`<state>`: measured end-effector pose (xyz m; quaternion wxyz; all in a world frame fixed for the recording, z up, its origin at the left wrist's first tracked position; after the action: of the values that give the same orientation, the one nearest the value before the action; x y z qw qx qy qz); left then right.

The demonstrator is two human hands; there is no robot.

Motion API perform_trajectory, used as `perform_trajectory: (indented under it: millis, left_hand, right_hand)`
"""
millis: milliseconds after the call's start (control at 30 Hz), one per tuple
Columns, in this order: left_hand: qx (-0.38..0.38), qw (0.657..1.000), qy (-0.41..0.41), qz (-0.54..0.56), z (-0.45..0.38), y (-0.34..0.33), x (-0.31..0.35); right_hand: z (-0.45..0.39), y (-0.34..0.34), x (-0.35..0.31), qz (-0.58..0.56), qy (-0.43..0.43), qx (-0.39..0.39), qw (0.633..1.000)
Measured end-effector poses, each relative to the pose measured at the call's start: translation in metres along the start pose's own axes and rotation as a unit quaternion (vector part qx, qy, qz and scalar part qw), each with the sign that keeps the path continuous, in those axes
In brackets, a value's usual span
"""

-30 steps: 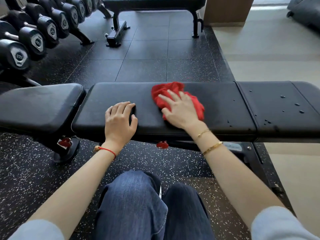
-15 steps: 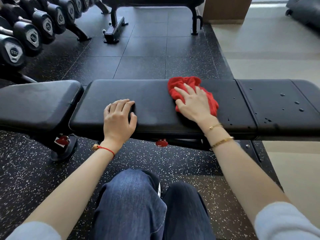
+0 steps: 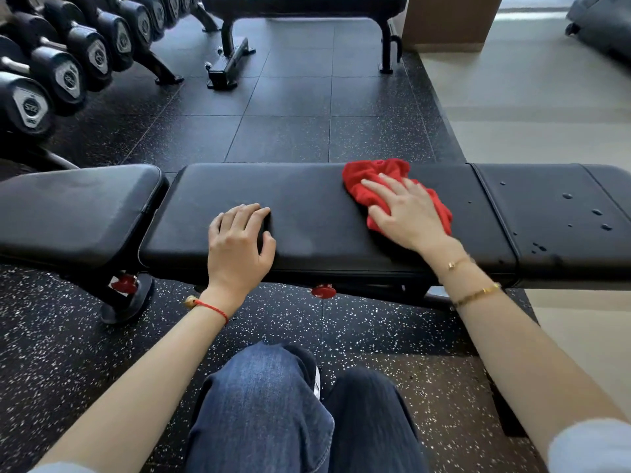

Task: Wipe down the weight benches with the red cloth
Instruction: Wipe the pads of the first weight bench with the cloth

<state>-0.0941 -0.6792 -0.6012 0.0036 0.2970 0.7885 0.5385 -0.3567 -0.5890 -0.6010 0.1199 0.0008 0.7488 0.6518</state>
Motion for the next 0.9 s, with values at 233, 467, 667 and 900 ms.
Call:
perform_trajectory:
  millis: [233, 467, 667, 900]
  left_hand:
    - [0.000, 1.000, 0.003, -0.008, -0.002, 0.001, -0.001]
    - [-0.002, 1.000, -0.004, 0.000, -0.003, 0.000, -0.004]
    - [-0.002, 1.000, 0.002, 0.003, -0.003, 0.001, -0.003]
    - [-0.029, 0.999, 0.015, -0.005, -0.001, 0.002, 0.002]
  right_hand:
    - [-0.085, -0.022, -0.083, -0.010, 0.059, -0.034, 0.998]
    - [-0.058, -0.021, -0.081, -0.031, 0.156, -0.024, 0.987]
    - [-0.057, -0.003, 0.019, -0.001, -0.047, -0.012, 0.999]
    - [0.006, -0.009, -0.055, -0.013, 0.081, -0.001, 0.997]
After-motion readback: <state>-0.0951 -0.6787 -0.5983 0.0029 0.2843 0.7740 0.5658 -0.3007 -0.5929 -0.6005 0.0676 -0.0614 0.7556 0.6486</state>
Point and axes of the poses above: each hand's wrist, its own z-axis away from the middle knuckle, its own y-axis out of the back of the hand, x = y × z, the point moved 9 cm from there along -z, towards the middle knuckle, and after that the axes turned 14 degrees about y, right-handed, at the moved point
